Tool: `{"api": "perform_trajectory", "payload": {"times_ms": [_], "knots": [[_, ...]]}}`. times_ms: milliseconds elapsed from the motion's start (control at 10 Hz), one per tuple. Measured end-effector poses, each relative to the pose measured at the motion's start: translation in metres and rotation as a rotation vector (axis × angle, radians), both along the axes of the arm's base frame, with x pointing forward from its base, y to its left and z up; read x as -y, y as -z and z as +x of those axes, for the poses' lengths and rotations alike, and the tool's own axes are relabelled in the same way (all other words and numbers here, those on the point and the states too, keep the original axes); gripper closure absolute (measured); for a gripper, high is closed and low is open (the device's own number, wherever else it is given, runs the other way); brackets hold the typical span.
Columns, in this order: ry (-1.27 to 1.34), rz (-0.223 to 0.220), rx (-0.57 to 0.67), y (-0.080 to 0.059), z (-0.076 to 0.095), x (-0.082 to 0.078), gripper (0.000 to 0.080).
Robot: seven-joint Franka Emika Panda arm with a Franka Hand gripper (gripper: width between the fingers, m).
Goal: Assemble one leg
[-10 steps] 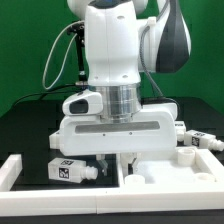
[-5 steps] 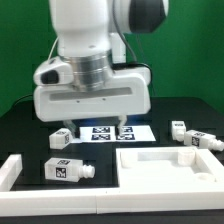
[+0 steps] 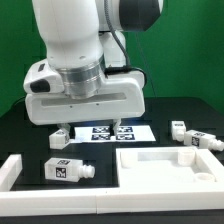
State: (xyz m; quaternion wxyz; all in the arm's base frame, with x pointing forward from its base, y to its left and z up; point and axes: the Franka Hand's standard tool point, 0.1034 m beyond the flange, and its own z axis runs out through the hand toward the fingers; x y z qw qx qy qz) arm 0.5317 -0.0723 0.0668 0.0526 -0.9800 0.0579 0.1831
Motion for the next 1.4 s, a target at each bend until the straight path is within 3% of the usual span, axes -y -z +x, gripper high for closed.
{"api": "perform_trajectory", "payload": {"times_ms": [400, 500, 800, 1000, 1100, 1400], "knots": [[0.192, -0.022, -0.248, -0.002, -0.05, 0.079, 0.0151], [0.204, -0.022, -0.266, 0.002, -0.055, 0.085, 0.0151], [0.197, -0.013, -0.295, 0.003, -0.058, 0.08, 0.0151], [0.258, 0.075, -0.483, 0.004, -0.082, 0.074, 0.0151], [0.256, 0.097, -0.568, 0.007, -0.089, 0.074, 0.0151], [0.249, 0.115, -0.684, 0.017, -0.09, 0.077, 0.0151]]}}
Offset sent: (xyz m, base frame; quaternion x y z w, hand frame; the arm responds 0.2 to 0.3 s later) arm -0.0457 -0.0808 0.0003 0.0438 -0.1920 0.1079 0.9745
